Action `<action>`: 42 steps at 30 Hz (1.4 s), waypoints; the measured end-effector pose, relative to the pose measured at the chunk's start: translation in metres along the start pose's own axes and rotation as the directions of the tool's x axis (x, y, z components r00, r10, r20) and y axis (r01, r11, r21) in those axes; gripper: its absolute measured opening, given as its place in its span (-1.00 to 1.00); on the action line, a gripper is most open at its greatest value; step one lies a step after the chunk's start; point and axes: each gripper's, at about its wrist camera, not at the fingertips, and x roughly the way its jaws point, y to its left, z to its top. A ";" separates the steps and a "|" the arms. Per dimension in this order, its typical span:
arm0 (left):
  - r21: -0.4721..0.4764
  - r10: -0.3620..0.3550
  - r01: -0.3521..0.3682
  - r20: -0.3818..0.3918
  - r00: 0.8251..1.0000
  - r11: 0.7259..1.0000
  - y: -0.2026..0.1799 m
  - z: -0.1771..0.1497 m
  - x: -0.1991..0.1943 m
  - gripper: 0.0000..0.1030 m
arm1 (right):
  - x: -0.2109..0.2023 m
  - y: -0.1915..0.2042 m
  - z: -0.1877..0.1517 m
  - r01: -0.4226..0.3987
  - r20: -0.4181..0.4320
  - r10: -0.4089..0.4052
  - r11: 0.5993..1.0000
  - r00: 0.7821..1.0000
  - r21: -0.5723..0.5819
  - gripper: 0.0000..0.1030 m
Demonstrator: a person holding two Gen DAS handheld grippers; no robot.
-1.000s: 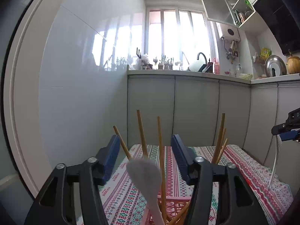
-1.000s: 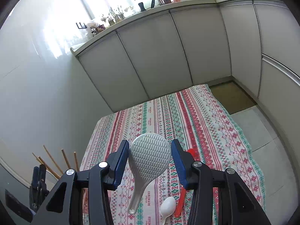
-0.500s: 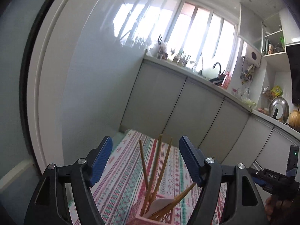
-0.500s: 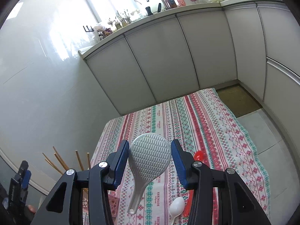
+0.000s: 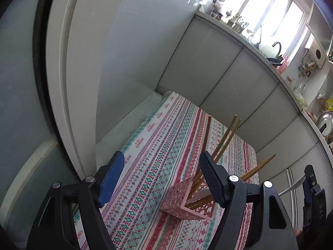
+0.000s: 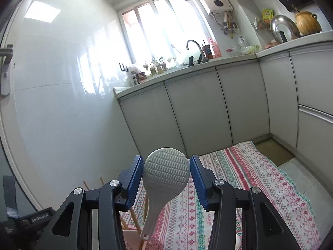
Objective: Organize utensils
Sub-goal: 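Lower the rice paddle into the pink basket and open both tools, then move both tools back over the white spoon and red spoon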
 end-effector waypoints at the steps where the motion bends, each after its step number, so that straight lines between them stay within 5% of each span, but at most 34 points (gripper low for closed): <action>1: -0.009 -0.002 0.002 -0.005 1.000 1.000 0.001 0.002 0.002 0.49 | 0.003 0.007 -0.006 0.001 0.000 -0.001 1.000 1.000 -0.011 -0.09; 18: -0.056 -0.007 0.004 -0.047 0.999 0.998 0.010 0.011 0.016 0.49 | 0.032 0.068 -0.086 0.054 0.044 -0.047 0.983 0.998 -0.173 -0.07; 21: -0.058 -0.003 0.000 -0.048 0.999 0.998 0.012 0.011 0.016 0.49 | 0.035 0.069 -0.089 0.046 0.008 -0.046 0.978 0.999 -0.204 0.38; 22: -0.058 -0.004 0.001 -0.052 0.999 0.998 0.013 0.010 0.016 0.49 | 0.034 0.066 -0.087 0.044 0.002 -0.045 0.979 0.999 -0.197 0.39; 34: -0.021 -0.033 0.032 -0.051 0.998 0.999 0.000 0.010 0.012 0.49 | 0.015 -0.019 -0.002 0.061 -0.110 -0.062 0.998 0.992 -0.013 0.39; 42: 0.058 -0.068 0.071 -0.043 0.997 0.996 -0.027 0.002 -0.003 0.49 | 0.031 -0.121 0.025 0.187 -0.371 -0.158 0.981 0.915 0.043 0.39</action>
